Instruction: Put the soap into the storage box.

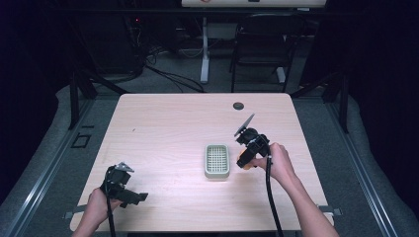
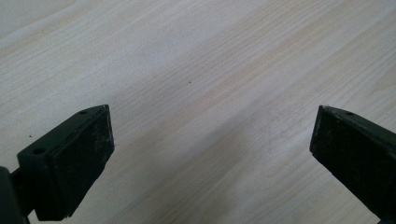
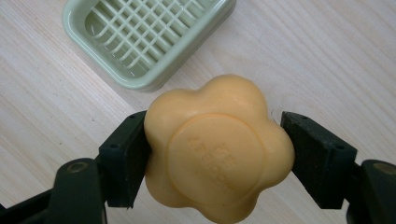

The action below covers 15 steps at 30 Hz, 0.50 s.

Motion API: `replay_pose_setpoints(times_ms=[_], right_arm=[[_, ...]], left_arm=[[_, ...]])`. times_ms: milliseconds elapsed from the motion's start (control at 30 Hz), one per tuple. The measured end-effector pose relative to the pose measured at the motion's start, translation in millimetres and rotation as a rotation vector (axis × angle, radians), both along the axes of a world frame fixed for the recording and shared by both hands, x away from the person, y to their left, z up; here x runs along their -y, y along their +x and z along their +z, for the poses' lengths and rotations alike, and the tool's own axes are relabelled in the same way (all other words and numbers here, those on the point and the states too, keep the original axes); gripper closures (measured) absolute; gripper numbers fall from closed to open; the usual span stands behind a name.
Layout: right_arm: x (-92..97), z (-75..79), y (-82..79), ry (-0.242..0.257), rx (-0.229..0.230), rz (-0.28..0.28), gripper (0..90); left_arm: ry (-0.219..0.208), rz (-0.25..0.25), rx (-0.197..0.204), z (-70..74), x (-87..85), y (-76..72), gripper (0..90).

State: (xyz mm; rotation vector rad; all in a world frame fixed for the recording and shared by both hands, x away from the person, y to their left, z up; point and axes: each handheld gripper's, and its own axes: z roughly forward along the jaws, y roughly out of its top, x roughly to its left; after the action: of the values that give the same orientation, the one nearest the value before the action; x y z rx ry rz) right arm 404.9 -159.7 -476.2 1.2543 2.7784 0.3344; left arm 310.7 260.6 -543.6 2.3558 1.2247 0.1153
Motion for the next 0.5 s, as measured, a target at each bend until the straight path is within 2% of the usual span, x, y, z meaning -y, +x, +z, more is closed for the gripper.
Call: replay_pose_setpoints(times_ms=[333, 367, 400, 500], right_arm=[[-6.9, 7.6, 6.4, -0.01, 0.011, 0.016, 26.6], [-8.2, 7.3, 6.3, 0.002, 0.023, 0.007, 26.6], [-8.5, 8.8, 7.5, -0.01, 0.016, 0.019, 26.6], [-11.0, 10.1, 8.8, -0.007, 0.018, 0.018, 26.6]], left_arm=[[-0.002, 0.0, 0.0, 0.0, 0.1, 0.0, 0.0], [-0.002, 0.0, 0.0, -0.1, 0.1, 0.0, 0.0], [-0.002, 0.0, 0.0, -0.1, 0.0, 0.0, 0.0], [-0.002, 0.0, 0.0, -0.1, -0.1, 0.1, 0.0]])
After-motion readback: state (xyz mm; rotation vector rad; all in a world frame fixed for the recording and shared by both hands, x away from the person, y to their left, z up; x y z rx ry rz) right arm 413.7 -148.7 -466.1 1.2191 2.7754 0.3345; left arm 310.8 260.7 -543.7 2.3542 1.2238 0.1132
